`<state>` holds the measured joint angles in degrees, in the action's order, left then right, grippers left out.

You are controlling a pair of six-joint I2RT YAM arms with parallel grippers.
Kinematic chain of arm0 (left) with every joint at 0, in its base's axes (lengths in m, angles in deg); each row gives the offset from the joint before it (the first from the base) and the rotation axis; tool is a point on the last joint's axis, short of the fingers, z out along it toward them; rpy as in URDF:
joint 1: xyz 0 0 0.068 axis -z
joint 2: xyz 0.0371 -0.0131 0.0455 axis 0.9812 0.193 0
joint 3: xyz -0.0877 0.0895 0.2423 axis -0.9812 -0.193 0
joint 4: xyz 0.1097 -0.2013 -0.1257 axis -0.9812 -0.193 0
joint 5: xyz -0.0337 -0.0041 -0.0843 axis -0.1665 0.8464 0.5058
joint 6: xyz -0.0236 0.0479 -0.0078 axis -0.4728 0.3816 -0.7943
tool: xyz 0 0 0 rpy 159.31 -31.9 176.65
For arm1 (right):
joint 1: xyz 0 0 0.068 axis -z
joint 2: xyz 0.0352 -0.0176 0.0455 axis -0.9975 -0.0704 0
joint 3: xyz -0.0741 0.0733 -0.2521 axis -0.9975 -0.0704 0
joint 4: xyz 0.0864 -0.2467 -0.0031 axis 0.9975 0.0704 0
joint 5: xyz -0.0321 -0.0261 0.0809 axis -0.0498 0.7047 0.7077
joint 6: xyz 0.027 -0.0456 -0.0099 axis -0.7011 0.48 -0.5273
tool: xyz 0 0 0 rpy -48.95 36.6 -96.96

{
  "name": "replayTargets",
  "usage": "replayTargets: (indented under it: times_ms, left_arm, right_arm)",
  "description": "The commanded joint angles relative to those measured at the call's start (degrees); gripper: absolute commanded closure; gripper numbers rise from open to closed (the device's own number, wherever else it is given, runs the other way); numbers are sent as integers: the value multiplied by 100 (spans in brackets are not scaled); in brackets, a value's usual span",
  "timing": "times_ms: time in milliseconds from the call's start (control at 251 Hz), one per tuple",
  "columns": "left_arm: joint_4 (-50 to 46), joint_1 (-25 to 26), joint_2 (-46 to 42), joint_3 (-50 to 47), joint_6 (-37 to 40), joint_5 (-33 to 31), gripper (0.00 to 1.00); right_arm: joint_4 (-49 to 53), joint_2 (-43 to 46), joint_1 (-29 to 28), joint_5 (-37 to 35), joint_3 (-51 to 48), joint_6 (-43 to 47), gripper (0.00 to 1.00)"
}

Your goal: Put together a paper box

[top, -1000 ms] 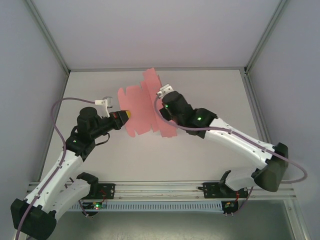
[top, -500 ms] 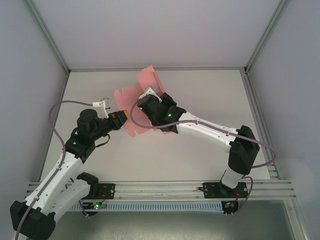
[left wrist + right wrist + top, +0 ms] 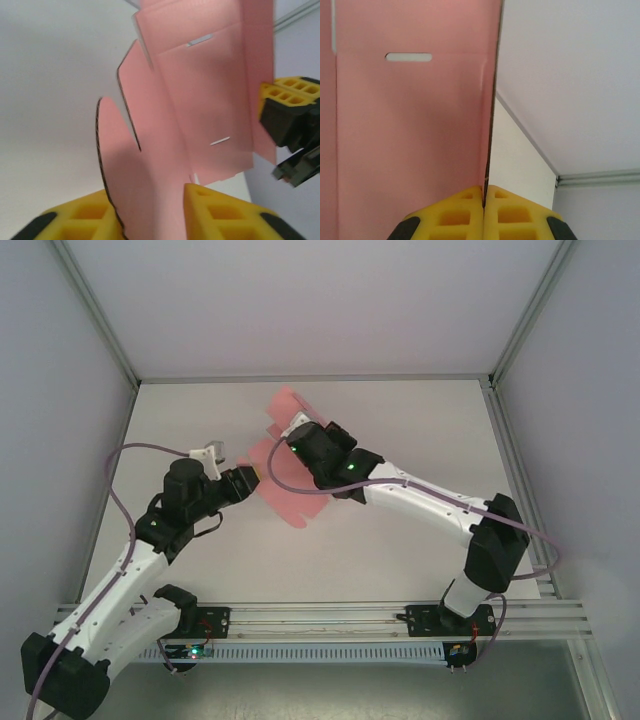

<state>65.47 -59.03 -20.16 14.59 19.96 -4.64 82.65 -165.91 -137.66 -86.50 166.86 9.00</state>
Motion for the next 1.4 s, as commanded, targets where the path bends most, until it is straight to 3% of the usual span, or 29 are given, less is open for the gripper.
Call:
replayTargets:
  times_ms: [0, 48, 212, 331, 419, 650, 846, 1054, 1397]
  left_arm:
    - [-1138, 69, -410, -181, 201, -809, 53]
    - [-1383, 62, -583, -323, 169, -958, 37]
    - [-1846, 64, -1278, -697, -28, -1213, 0]
    - [-1932, 62, -1577, -692, 25, -1494, 0]
    - [-1917, 55, -1473, -559, 82, -1702, 0]
    - [-1628, 48, -496, -159, 410, -1979, 0]
    - [-1012, -88, 587, 540, 1230, -2517, 0]
    - [-722, -129, 1991, 1534, 2332, -1781, 0]
    - [-646, -138, 2388, 1797, 3572, -594, 0]
  right_arm:
    - [-260, 392, 167, 598, -383, 1063, 100]
    - [-83, 492, 242, 876, -475, 1260, 100]
    - [715, 981, 347, 2518, -744, 1913, 100]
    - [1051, 1185, 397, 3309, -798, 2332, 100]
    - [739, 1249, 417, 3332, -1013, 2756, 100]
    - [-420, 965, 511, 3201, -1558, 3421, 100]
    - [-380, 913, 839, 4289, -1550, 3412, 100]
    - [249, 893, 1150, 5255, -1291, 3420, 100]
    - [192, 1150, 1500, 6155, -1301, 3251, 100]
